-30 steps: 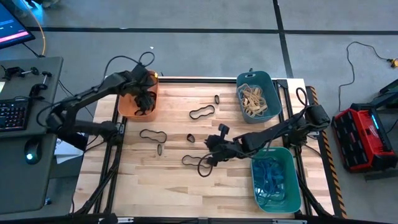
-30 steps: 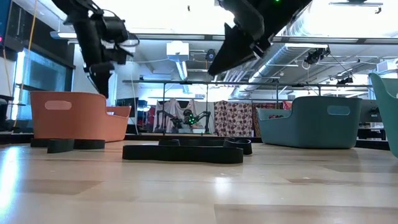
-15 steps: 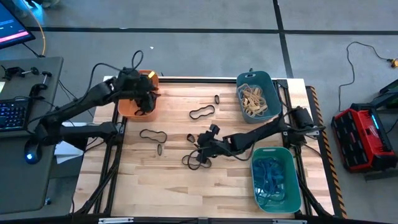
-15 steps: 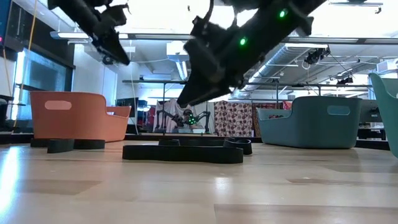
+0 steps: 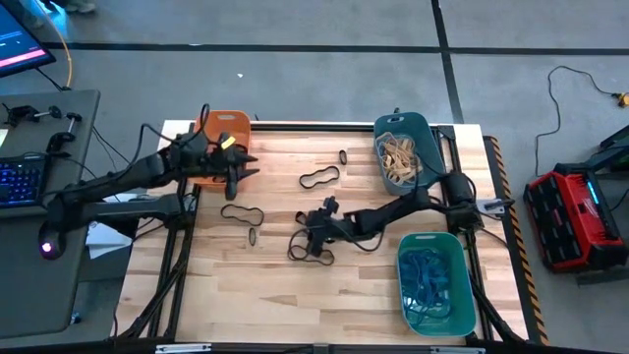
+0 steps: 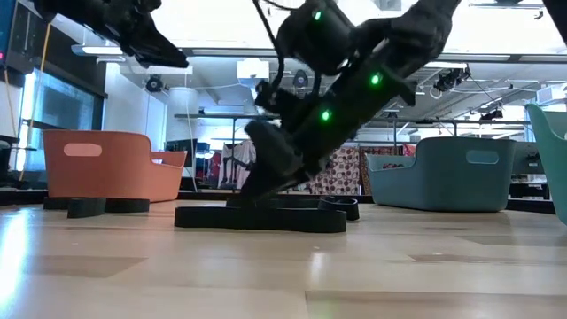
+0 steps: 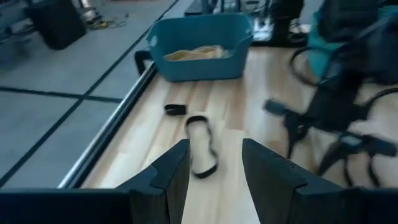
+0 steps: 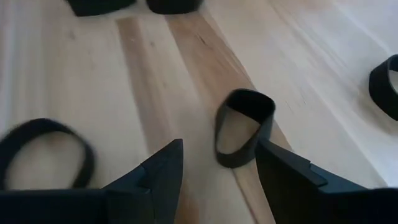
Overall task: Sort rubber bands into baskets
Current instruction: Put the black rubber band into the orange bin
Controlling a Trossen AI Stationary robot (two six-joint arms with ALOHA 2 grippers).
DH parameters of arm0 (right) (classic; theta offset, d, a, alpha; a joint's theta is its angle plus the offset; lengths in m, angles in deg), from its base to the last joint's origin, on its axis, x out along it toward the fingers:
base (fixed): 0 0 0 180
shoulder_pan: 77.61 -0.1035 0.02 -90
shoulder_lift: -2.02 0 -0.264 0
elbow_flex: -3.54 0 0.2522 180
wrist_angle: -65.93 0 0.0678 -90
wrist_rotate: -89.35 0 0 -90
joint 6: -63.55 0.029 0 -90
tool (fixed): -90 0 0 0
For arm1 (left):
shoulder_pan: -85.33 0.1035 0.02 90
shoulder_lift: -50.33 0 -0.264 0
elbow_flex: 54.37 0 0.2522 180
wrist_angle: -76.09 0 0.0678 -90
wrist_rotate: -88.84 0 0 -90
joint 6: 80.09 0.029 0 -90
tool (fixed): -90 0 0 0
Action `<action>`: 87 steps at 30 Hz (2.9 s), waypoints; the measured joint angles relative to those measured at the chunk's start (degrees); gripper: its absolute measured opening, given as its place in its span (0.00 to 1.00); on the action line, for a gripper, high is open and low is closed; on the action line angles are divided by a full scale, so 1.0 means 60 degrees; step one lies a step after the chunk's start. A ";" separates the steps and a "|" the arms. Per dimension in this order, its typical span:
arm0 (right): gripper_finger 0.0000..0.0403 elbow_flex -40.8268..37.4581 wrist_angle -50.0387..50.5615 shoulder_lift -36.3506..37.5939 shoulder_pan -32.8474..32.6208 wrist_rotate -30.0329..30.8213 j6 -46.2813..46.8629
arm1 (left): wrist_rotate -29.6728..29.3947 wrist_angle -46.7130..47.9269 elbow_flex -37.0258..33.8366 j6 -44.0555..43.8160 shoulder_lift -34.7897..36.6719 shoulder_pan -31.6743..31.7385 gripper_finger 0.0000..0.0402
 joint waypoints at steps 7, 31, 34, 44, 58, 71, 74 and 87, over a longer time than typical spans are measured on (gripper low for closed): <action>0.43 0.0004 -0.0322 -0.0187 0.0113 -0.0014 -0.0035 | 0.0009 -0.0750 -0.0581 -0.0364 0.0181 -0.0919 0.35; 0.01 0.0004 -0.0212 0.0501 0.0004 0.0138 -0.0661 | -0.0288 -0.5433 -0.3253 -0.0908 -0.0049 -0.3815 0.35; 0.01 0.0062 -0.0497 0.0822 -0.0284 0.0550 -0.1194 | -0.0606 -0.5415 -0.3253 -0.0950 -0.0373 -0.4085 0.35; 0.00 0.0792 -0.0497 0.0924 -0.1149 0.2157 -0.2808 | -0.1890 -0.6295 -0.3254 -0.1211 -0.2183 -0.5097 0.38; 0.00 0.1064 -0.0501 0.0928 -0.1446 0.2832 -0.3328 | -0.2111 -0.7941 -0.3260 -0.2011 -0.3821 -0.5602 0.57; 0.00 0.1064 -0.0515 0.0928 -0.1442 0.3144 -0.3328 | -0.2156 -0.8537 -0.3260 -0.2266 -0.4432 -0.5606 0.57; 0.00 0.1064 -0.0515 0.0928 -0.1442 0.3140 -0.3328 | -0.2281 -0.8860 -0.3260 -0.2521 -0.4457 -0.5595 0.57; 0.00 0.1064 -0.0561 0.0928 -0.1442 0.2818 -0.3325 | -0.2098 -0.8980 -0.3259 -0.2451 -0.4449 -0.5594 0.09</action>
